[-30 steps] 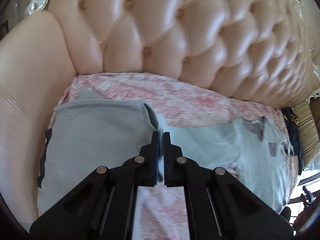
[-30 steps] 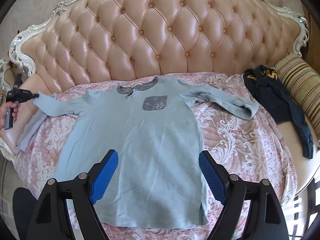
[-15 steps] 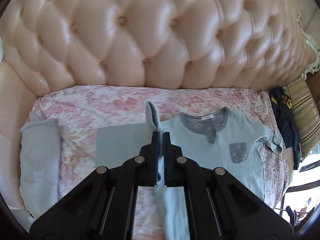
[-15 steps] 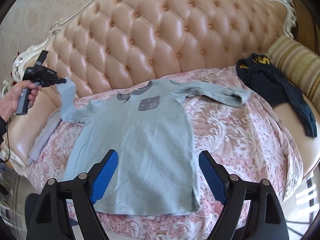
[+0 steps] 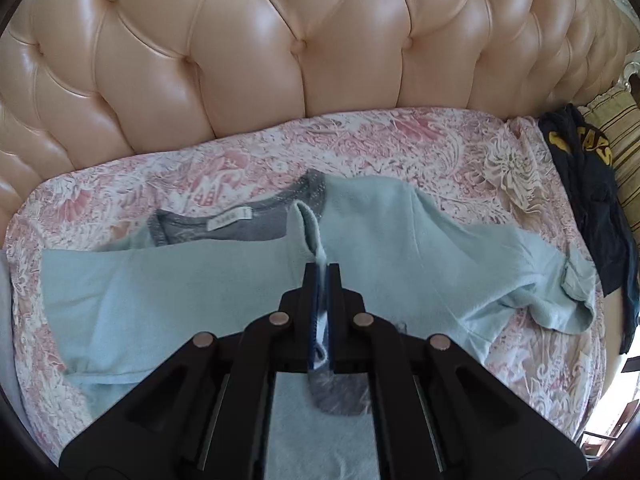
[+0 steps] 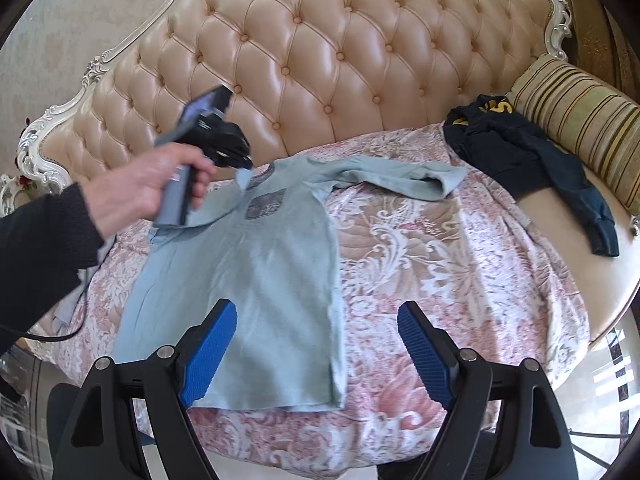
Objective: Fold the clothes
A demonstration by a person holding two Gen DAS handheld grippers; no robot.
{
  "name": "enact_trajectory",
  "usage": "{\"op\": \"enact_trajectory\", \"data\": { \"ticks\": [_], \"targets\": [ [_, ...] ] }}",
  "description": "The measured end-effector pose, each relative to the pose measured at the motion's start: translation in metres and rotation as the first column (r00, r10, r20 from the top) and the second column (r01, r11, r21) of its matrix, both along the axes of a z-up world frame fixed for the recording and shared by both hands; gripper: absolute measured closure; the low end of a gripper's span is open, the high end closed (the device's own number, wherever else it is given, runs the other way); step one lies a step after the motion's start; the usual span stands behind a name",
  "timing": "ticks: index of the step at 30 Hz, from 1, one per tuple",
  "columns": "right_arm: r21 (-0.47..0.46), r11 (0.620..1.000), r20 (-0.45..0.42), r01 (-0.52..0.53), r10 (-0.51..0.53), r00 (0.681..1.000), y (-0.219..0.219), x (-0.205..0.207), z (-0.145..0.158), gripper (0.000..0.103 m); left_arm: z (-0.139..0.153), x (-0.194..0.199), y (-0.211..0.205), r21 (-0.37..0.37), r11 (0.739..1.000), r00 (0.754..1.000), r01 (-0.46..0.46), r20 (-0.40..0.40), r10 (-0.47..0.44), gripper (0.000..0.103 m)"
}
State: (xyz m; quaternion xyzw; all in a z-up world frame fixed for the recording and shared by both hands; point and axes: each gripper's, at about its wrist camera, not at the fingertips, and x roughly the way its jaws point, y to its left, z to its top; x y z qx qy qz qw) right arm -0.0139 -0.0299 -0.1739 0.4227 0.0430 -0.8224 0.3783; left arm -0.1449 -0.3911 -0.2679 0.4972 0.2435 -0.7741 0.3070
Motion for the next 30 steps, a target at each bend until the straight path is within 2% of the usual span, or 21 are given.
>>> {"op": "enact_trajectory", "data": {
  "ticks": [3,7,17,24,29,30],
  "targets": [
    [-0.004,1.000,-0.001,0.013,-0.013,1.000,0.009,-0.006,-0.001,0.019,-0.006,-0.003,0.000,-0.003,1.000,1.000,-0.001,0.004,0.001,0.099],
    [-0.014,0.999,0.038,0.040,-0.039,0.998,0.016,-0.016,-0.013,0.019,-0.001,-0.002,-0.004,0.007,0.999,0.999,-0.031,-0.042,0.032,0.099],
    [-0.016,1.000,0.070,0.015,-0.014,0.997,0.007,-0.012,-0.027,0.019,0.023,-0.029,0.021,-0.063,0.995,0.997,0.073,-0.011,-0.074,0.099],
    [-0.017,1.000,0.078,0.024,-0.022,0.997,0.011,-0.015,-0.028,0.019,0.016,-0.043,0.030,-0.046,0.993,0.994,0.109,0.015,-0.108,0.099],
    [-0.015,0.999,0.081,0.035,-0.034,0.996,0.015,-0.017,-0.027,0.019,-0.008,-0.050,0.031,-0.024,0.985,0.985,0.168,0.050,-0.167,0.098],
    [-0.012,0.999,0.080,0.035,-0.034,0.996,0.015,-0.017,-0.027,0.019,-0.013,-0.051,0.031,-0.008,0.982,0.981,0.187,0.052,-0.187,0.094]
  ]
}}
